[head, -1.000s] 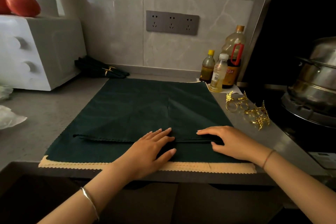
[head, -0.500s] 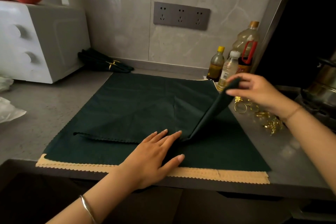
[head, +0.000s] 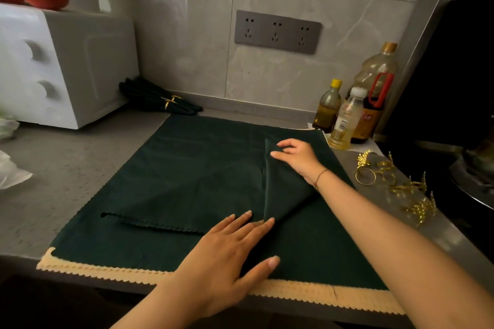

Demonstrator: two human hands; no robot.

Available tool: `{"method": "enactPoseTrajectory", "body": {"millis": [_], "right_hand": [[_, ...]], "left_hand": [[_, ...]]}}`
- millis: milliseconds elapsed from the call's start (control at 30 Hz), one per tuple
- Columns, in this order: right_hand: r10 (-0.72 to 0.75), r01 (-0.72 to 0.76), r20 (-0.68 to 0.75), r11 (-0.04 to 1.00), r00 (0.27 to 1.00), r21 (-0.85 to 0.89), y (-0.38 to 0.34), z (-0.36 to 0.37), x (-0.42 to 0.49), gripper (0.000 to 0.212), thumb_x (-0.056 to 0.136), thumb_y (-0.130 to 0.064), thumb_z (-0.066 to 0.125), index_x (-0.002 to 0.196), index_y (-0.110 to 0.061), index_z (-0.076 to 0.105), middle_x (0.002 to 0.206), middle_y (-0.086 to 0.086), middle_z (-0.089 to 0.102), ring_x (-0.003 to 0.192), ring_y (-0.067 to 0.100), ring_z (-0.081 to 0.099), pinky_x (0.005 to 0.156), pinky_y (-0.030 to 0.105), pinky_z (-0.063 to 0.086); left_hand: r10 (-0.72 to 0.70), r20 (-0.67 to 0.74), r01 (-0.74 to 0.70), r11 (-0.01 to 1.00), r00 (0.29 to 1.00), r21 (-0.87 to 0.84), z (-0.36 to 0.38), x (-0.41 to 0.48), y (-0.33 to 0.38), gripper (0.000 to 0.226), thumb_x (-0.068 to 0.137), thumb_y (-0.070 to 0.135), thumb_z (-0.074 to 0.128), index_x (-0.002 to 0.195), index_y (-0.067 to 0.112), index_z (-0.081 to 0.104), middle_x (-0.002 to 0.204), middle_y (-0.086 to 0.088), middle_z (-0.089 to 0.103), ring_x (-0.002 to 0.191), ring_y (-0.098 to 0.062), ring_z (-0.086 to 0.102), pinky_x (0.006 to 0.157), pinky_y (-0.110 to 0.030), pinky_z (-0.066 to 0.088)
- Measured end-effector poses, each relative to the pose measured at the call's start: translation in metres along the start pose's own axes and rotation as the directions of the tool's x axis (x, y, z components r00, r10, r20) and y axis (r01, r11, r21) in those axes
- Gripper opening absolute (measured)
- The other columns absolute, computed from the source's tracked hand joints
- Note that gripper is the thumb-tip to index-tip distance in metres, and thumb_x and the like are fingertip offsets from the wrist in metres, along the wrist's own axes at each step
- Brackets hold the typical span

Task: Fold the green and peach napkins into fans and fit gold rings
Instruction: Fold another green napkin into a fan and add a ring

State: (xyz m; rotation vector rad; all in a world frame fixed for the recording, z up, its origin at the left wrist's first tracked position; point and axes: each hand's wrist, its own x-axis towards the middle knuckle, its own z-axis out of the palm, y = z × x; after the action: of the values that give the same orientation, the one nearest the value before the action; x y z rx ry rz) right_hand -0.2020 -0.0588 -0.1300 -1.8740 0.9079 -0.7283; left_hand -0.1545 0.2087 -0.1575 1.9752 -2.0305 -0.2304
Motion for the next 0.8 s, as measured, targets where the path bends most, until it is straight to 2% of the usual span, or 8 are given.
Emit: {"method": "enactPoseTrajectory", "body": {"millis": [133,233,367,467,567,667,767,800], "right_hand": [[-0.015,0.015,-0.027,1.0,1.0,-0.027,0.013,0.008,0.004,0.03,0.079,-0.009,0.073,0.107,-0.005,0.062,0.105,0.013,0.065,0.088,0.014,0.061,0.061,0.01,0.047],[-0.045,0.043,-0.024,0.996,0.999,-0.075,0.019,0.011,0.007,0.028,0.078,-0.008,0.073,0.103,-0.006,0.061,0.103,0.013,0.065,0.083,0.012,0.06,0.063,0.012,0.047],[-0.076,0.073,-0.01,0.987,0.997,-0.146,0.021,0.011,0.01,0.029,0.078,-0.011,0.074,0.103,-0.008,0.06,0.103,0.01,0.063,0.089,0.018,0.06,0.075,0.022,0.05],[-0.146,0.141,0.002,0.953,0.989,-0.268,0.016,0.007,0.008,0.029,0.082,-0.021,0.071,0.107,-0.016,0.058,0.112,0.002,0.059,0.085,0.018,0.059,0.076,0.026,0.05],[-0.254,0.247,0.022,0.91,0.967,-0.333,0.004,-0.005,-0.006,0.022,0.089,-0.024,0.062,0.109,-0.018,0.06,0.116,0.0,0.058,0.079,0.006,0.057,0.067,0.016,0.046],[-0.338,0.345,0.078,0.883,0.938,-0.318,-0.006,-0.018,-0.036,0.018,0.093,-0.023,0.056,0.108,-0.019,0.065,0.115,-0.003,0.061,0.094,0.002,0.057,0.084,0.018,0.047],[-0.324,0.384,0.215,0.844,0.921,-0.374,-0.005,-0.028,-0.076,0.027,0.097,-0.024,0.047,0.118,-0.021,0.064,0.127,-0.01,0.057,0.113,-0.006,0.045,0.09,-0.003,0.03],[-0.295,0.385,0.266,0.827,0.918,-0.41,-0.003,-0.03,-0.087,0.03,0.098,-0.026,0.044,0.123,-0.023,0.061,0.132,-0.012,0.053,0.117,-0.008,0.04,0.092,-0.003,0.026]], "left_hand": [[-0.012,0.028,0.012,1.0,1.0,0.0,-0.002,0.001,0.0,0.066,0.085,0.071,0.006,0.146,0.049,-0.006,0.154,0.028,0.003,0.138,0.01,-0.016,0.11,-0.016,-0.016],[-0.008,0.035,0.009,1.0,0.999,-0.009,-0.003,0.0,0.001,0.067,0.084,0.072,0.006,0.145,0.05,-0.009,0.154,0.028,0.001,0.138,0.011,-0.016,0.111,-0.016,-0.015],[-0.036,0.023,0.038,0.997,0.999,-0.067,-0.007,-0.002,0.003,0.066,0.084,0.072,0.01,0.142,0.052,-0.016,0.146,0.032,-0.008,0.132,0.015,-0.017,0.102,-0.006,-0.017],[-0.04,0.002,0.04,0.997,0.999,-0.072,-0.007,-0.001,0.002,0.069,0.085,0.071,0.01,0.145,0.047,-0.013,0.15,0.028,0.0,0.137,0.01,0.0,0.108,-0.009,-0.005],[-0.024,-0.005,0.024,0.998,1.0,-0.05,-0.009,0.001,0.002,0.07,0.085,0.07,0.01,0.147,0.043,-0.009,0.152,0.027,-0.001,0.139,0.008,0.005,0.111,-0.012,0.001],[-0.027,0.021,0.028,0.999,0.999,-0.02,-0.007,0.002,0.002,0.072,0.084,0.072,0.007,0.147,0.043,-0.007,0.154,0.026,-0.008,0.14,0.009,-0.008,0.114,-0.016,-0.007],[-0.028,0.042,0.027,0.999,0.999,0.019,-0.001,0.001,0.003,0.074,0.082,0.073,0.004,0.147,0.041,-0.009,0.154,0.025,-0.011,0.139,0.008,-0.015,0.116,-0.021,-0.012],[-0.033,0.044,0.031,0.999,0.998,0.033,0.001,0.0,0.004,0.074,0.082,0.073,0.003,0.148,0.04,-0.009,0.154,0.024,-0.012,0.139,0.007,-0.017,0.116,-0.022,-0.012]]}}
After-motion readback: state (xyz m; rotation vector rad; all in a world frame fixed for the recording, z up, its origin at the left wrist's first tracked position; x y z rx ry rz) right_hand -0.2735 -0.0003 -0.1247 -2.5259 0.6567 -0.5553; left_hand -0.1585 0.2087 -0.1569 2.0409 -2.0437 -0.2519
